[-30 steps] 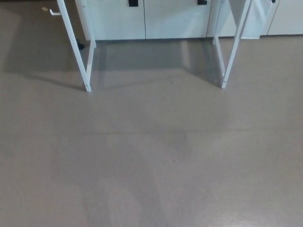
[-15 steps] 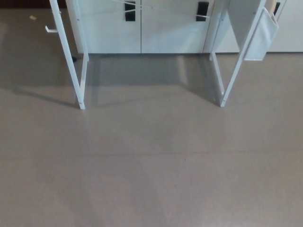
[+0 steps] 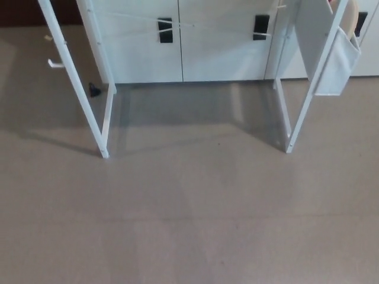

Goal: The robot walks towards a desk on which an eraser is kept on the left hand side and a container is kept on the right hand side. The robot picks up the eraser using its left hand and places it in the container.

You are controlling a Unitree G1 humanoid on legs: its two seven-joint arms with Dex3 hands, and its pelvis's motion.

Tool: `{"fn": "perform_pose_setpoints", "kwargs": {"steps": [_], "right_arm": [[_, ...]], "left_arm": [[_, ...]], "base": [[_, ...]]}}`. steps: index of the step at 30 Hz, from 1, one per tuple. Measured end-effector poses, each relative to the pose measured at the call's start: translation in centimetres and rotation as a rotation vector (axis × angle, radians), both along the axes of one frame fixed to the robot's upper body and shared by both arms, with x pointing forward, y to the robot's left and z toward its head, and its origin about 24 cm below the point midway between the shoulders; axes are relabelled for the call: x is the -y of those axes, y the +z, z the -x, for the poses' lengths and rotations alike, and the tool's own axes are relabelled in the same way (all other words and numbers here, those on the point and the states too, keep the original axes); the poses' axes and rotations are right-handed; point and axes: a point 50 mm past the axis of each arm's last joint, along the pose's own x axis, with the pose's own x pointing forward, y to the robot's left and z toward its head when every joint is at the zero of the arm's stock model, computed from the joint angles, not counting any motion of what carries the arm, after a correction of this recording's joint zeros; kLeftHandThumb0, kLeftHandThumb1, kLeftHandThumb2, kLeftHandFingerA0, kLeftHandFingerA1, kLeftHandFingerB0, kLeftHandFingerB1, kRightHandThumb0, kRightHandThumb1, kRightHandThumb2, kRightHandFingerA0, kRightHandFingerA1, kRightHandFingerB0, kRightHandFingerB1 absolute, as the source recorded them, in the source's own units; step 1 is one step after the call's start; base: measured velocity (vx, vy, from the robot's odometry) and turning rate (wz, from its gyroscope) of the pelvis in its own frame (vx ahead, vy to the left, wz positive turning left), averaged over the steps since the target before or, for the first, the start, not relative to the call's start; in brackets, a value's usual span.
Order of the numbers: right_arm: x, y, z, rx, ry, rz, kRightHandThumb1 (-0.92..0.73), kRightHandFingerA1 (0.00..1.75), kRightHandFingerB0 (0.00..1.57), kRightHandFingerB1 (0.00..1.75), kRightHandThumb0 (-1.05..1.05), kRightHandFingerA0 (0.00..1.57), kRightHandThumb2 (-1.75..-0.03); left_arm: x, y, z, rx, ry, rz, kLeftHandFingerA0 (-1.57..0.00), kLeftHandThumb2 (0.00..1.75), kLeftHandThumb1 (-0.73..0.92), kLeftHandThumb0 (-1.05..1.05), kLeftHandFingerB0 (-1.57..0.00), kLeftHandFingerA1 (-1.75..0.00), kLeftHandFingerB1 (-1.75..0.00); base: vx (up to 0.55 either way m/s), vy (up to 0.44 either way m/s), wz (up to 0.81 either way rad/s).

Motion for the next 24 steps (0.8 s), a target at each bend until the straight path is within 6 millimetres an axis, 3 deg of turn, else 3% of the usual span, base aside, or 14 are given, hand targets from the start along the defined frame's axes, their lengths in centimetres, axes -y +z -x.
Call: {"fn": "perform_pose_setpoints", "kwargs": {"steps": [12,24], "right_arm": [[-0.3,0.0,-0.5,0.014,0.004,-0.013,-0.41,0.70,0.40,0.50,-0.22,0.71,-0.55],[0.2,0.6,-1.5,0.047,0.019,0.008,-0.42,0.70,0.38,0.49,-0.21,0.70,-0.55]], "left_arm": [[-0.5,0.5,-0.7,0.006,-0.039,-0.029,-0.54,0.61,0.66,-0.38,-0.35,-0.42,-0.32],[-0.1,0.6,-1.4,0.021,-0.086,-0.032,-0.55,0.60,0.66,-0.39,-0.36,-0.43,-0.32]], "base": [[0.29,0.144,-0.01],[0.21,-0.166,0.03]]}}
